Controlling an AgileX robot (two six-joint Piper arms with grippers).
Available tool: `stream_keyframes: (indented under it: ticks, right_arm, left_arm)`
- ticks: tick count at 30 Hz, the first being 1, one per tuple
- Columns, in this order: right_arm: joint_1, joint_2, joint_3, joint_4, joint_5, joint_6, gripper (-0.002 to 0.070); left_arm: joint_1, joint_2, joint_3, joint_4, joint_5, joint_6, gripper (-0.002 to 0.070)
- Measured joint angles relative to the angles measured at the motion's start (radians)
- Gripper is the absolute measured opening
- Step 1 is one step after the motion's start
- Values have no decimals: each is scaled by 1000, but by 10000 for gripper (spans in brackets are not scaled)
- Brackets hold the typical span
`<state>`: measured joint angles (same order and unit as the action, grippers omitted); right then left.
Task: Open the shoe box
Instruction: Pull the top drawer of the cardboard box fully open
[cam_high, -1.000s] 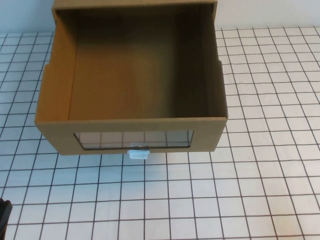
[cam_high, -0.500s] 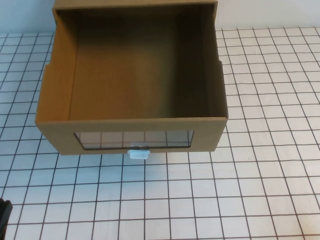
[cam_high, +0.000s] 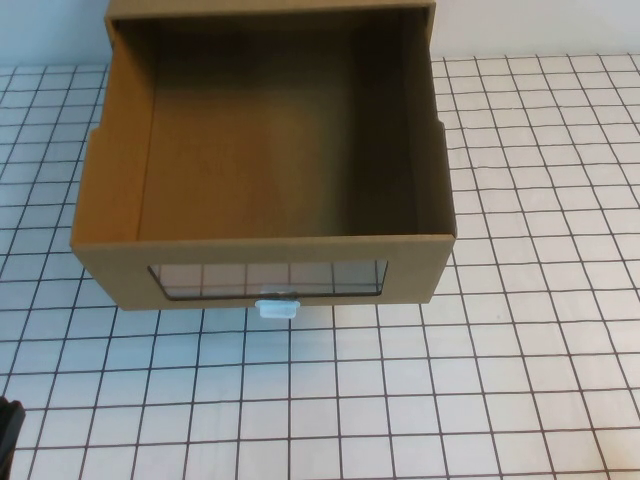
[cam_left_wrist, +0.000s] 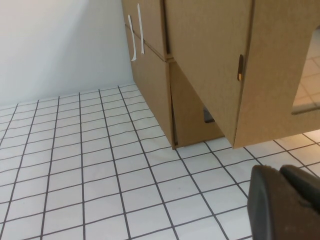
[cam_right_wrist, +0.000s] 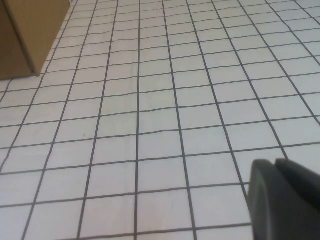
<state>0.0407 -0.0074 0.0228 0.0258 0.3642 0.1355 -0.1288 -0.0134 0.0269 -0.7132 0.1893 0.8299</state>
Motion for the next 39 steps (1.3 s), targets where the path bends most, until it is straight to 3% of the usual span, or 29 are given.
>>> stream_keyframes:
  ticks: [10,16,19,25,39]
  right_arm:
    - [0,0,0,0,0,0,-13]
    - [0,0,0,0,0,0,-13]
    - [0,0,0,0,0,0,-13]
    - [0,0,0,2,0,0,-13]
    - [0,0,0,2,0,0,-13]
  left_arm:
    - [0,0,0,47,-72,-5,-2]
    - [14,0,0,420,-75,-350,-2]
    - [40,0,0,483,-36,-415,-2]
    - [66,0,0,501,185,-446,-2]
    - [68,0,0,501,208,-450,-2]
